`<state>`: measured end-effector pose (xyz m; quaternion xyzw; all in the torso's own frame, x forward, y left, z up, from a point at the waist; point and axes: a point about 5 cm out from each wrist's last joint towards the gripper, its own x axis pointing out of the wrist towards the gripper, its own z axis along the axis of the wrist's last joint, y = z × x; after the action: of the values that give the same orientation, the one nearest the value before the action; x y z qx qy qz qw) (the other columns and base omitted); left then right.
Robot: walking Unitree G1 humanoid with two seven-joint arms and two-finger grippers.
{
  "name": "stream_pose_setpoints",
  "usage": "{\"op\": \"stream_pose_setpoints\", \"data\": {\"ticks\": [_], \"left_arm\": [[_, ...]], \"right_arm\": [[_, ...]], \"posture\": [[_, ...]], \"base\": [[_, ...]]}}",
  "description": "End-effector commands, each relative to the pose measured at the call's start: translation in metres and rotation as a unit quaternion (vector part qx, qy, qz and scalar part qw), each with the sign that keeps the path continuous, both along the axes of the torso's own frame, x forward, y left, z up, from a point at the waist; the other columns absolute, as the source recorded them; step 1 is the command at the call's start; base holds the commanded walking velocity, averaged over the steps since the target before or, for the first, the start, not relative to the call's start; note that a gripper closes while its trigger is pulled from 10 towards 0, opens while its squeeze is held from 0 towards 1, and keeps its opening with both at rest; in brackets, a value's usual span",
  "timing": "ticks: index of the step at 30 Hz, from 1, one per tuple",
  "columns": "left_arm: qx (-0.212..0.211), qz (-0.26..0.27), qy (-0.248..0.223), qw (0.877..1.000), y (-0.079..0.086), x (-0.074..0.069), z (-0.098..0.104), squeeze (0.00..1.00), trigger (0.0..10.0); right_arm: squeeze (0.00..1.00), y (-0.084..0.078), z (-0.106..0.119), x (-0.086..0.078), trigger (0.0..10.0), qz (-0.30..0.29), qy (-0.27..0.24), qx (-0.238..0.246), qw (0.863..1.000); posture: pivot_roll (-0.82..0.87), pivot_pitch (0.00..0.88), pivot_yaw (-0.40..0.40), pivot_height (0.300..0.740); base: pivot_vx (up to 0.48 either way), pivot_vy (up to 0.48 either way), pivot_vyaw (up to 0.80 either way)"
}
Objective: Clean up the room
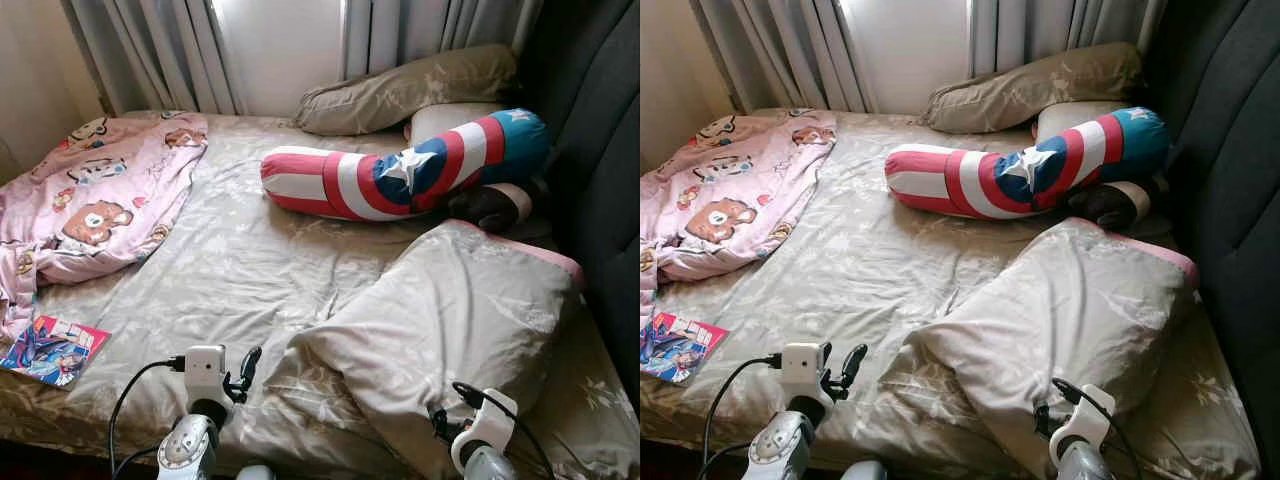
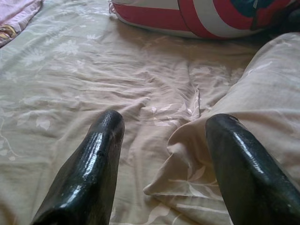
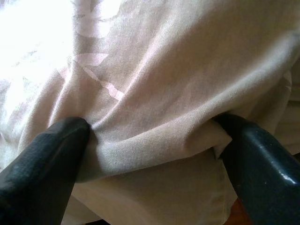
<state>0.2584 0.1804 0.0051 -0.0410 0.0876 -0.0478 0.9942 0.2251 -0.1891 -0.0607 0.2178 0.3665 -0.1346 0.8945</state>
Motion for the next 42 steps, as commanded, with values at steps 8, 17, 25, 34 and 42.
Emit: {"op": "stream_pose_setpoints", "data": {"ticks": [8,17,25,34,42], "left_arm": [[0.015,-0.008,-0.009,1.000,0.009,-0.008,0.005,0.00,10.0],[0.005,0.014,-0.087,0.996,0.019,0.001,0.050,0.00,10.0],[-0.007,-0.001,-0.103,0.995,0.003,0.003,0.066,0.00,10.0],[-0.012,0.001,-0.089,0.996,0.002,-0.003,0.065,0.00,10.0],[-0.014,0.002,-0.085,0.996,0.001,-0.002,0.068,0.00,10.0]], "right_arm": [[0.00,0.012,0.000,0.002,10.0,0.019,-0.003,0.007,1.000],[0.00,0.013,-0.007,-0.009,10.0,0.016,0.010,0.008,1.000],[0.00,0.014,-0.004,-0.004,0.8,0.025,0.005,0.002,1.000],[0.00,0.019,-0.007,-0.008,0.0,0.044,0.012,0.004,0.999],[0.00,0.020,-0.010,-0.013,0.0,0.048,0.023,-0.002,0.999]], "posture": [[0.16,0.000,0.053,0.660],[0.18,0.050,0.097,0.660],[0.19,0.087,0.102,0.660],[0.19,0.091,0.097,0.660],[0.18,0.087,0.094,0.660]], "base": [[0.000,0.000,0.00],[0.000,0.000,0.00],[0.000,0.000,0.00],[0.000,0.000,0.00],[0.000,0.000,0.00]]}}
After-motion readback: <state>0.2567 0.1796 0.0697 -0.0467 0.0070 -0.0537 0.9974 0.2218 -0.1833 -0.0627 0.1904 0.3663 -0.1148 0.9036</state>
